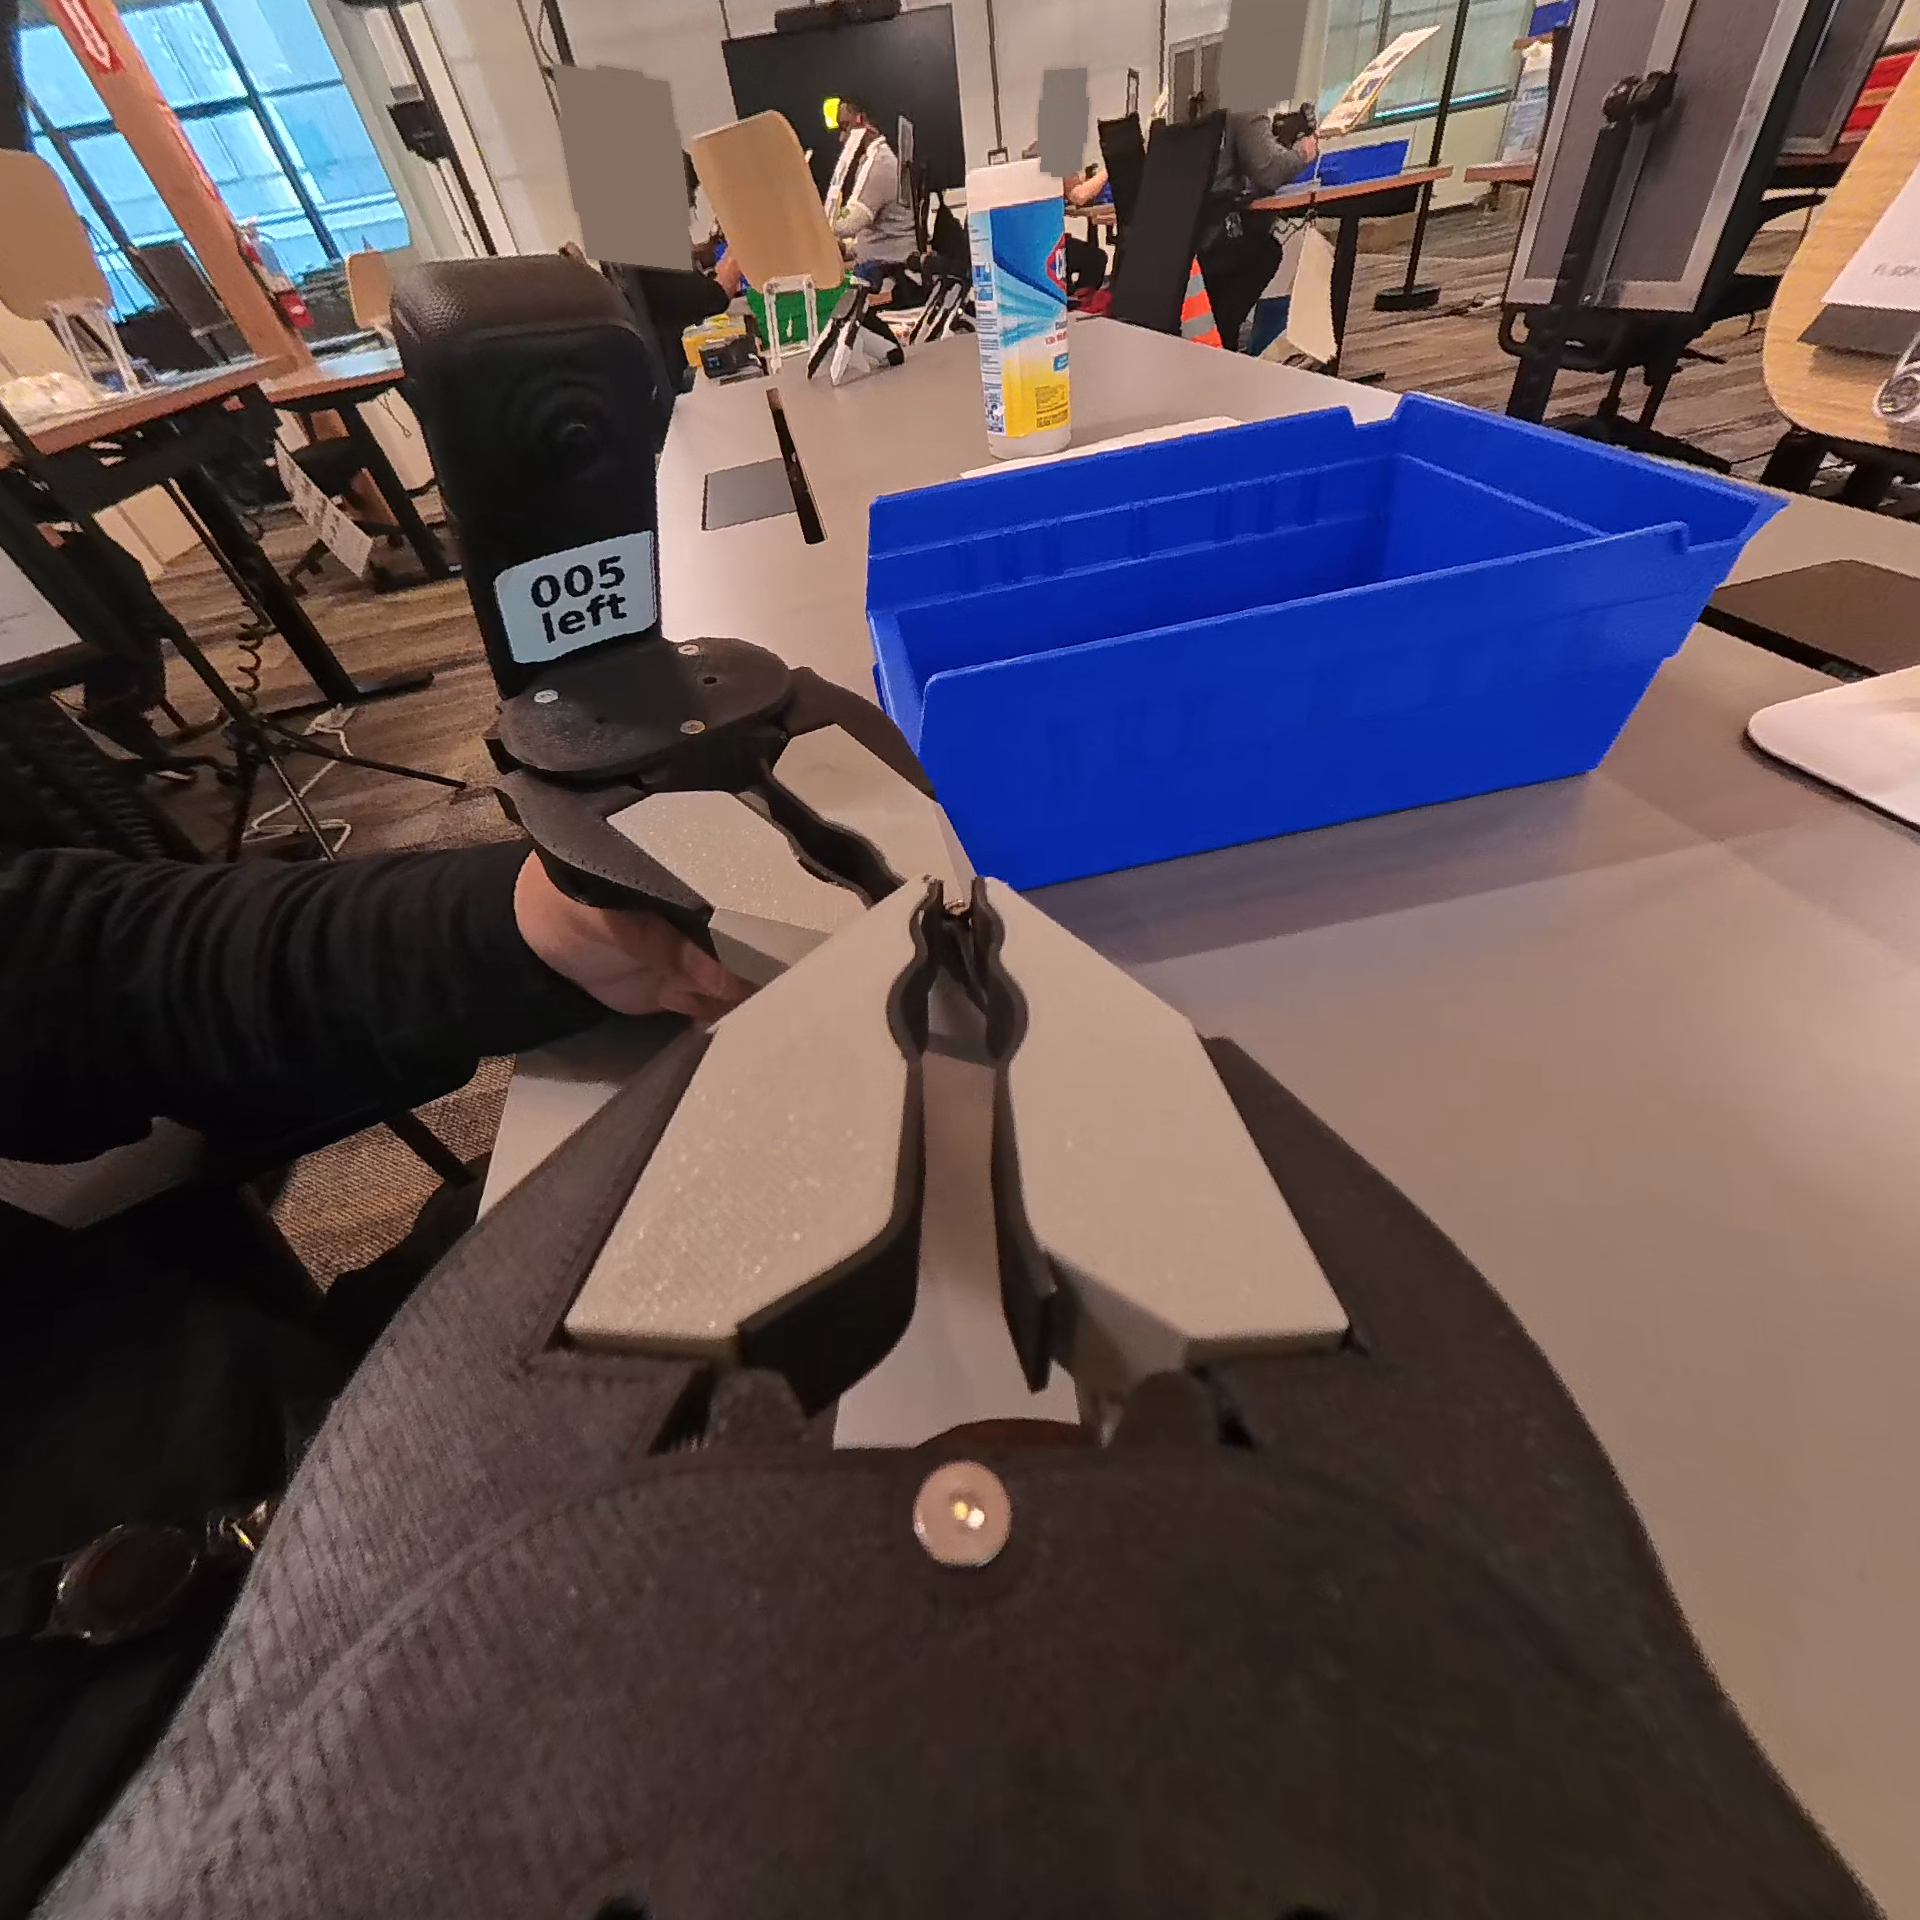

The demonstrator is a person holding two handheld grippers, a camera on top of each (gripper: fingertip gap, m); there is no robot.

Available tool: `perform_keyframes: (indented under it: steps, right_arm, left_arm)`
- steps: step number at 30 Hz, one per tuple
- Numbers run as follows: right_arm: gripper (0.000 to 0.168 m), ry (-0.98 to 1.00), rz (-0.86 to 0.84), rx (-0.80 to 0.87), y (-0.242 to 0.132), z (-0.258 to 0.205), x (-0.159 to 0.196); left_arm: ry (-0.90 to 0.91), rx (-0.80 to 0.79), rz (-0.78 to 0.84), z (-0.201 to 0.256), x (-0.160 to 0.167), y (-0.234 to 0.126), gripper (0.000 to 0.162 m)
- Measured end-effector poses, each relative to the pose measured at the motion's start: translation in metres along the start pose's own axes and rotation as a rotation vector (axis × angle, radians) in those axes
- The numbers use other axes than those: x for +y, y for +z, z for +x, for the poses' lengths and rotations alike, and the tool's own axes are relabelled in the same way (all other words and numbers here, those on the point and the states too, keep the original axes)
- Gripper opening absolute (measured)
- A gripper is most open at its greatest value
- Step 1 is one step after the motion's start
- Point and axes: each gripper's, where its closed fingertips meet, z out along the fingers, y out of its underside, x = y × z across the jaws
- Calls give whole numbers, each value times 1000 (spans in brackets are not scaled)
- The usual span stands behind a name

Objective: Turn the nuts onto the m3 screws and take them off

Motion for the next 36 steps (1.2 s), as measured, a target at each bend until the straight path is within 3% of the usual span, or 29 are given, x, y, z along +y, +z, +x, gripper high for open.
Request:
perform_keyframes:
  steps: [4, 7, 17, 23, 36]
  right_arm:
    - [3, -16, 0, 20, -3, 3, -1]
    - [14, -4, 10, 17, -5, 4, -3]
    - [17, -19, 13, 29, -7, 5, -3]
    - [15, -118, -14, 72, -2, 1, 0]
    - [2, -62, -29, 54, 1, 3, 5]
  left_arm:
    - [27, -44, -5, -5, 0, -1, 0]
    - [-8, -37, -12, -8, 2, -2, 0]
    - [-9, -40, -9, -9, 2, -3, 0]
    - [-5, -62, -32, -12, 5, -2, 0]
    - [53, -64, -71, -1, 8, 4, 0]
